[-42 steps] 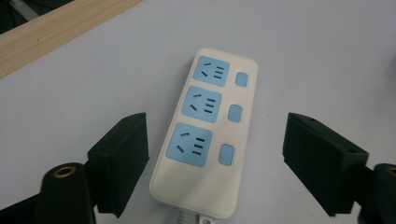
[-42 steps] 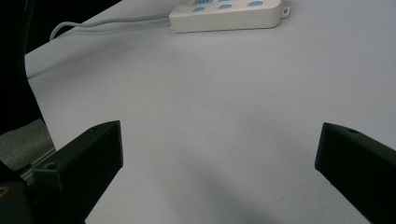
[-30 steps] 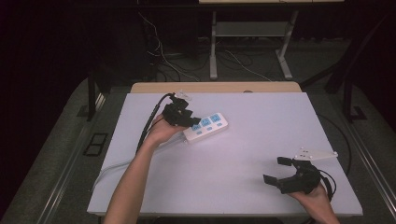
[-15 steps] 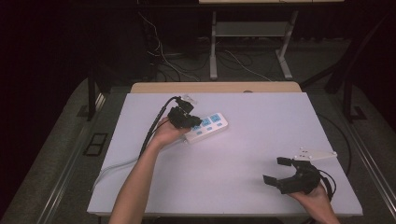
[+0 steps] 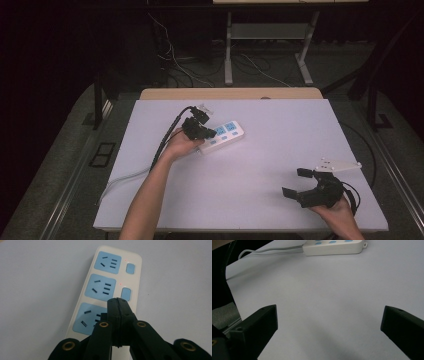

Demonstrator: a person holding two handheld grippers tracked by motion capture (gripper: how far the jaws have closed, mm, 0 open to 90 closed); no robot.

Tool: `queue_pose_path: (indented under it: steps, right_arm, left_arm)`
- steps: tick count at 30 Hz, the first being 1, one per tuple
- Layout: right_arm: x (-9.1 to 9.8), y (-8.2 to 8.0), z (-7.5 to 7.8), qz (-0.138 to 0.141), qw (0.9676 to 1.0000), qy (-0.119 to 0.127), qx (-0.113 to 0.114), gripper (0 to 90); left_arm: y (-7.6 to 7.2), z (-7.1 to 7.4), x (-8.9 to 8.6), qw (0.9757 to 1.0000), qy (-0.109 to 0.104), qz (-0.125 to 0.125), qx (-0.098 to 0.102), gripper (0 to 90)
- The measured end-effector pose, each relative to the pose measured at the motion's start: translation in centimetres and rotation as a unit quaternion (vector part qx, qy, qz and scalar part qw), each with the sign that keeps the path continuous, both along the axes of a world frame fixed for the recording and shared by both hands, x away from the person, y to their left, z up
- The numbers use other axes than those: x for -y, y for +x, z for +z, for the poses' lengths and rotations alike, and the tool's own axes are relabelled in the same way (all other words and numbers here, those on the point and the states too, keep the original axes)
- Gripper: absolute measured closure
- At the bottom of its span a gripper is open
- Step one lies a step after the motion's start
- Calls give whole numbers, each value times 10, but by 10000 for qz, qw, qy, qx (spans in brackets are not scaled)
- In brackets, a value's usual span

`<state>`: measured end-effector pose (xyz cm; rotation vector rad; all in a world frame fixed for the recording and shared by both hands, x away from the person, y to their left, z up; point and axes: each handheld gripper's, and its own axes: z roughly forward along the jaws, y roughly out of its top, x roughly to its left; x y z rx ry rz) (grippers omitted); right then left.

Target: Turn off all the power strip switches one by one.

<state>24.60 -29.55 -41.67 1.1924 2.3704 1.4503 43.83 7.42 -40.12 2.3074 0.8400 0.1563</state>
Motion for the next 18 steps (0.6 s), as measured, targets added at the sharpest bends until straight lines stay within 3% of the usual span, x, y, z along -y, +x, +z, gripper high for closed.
queue_pose_path:
  steps: [5, 18]
  right_arm:
    - [0, 0, 0, 23, 10000, -25, 0, 6]
    - [-1, 0, -1, 20, 10000, -57, -19, 6]
  left_arm:
    - [0, -5, 2, 9998, 143, -77, -90, 889]
    - [1, -7, 1, 9995, 118, -126, -270, 890]
